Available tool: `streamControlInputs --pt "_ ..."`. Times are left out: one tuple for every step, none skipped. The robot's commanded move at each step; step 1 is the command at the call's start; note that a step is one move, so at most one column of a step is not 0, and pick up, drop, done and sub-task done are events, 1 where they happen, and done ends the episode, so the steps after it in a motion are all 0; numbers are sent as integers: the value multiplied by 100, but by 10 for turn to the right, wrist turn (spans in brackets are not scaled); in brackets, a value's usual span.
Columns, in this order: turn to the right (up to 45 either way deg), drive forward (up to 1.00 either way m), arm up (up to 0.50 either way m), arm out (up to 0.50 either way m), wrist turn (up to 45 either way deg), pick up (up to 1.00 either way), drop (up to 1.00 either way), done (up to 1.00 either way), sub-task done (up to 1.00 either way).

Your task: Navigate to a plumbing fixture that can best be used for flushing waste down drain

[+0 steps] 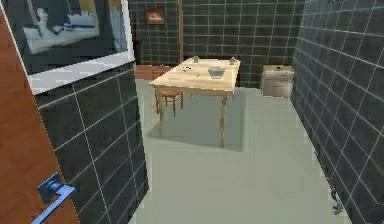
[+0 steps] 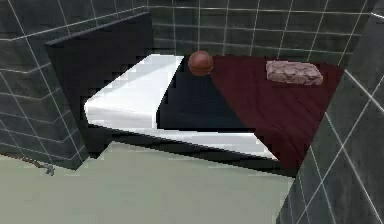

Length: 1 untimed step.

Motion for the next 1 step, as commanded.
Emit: streamControlInputs --pt "0 60 0 0 0 0 0 0 0"
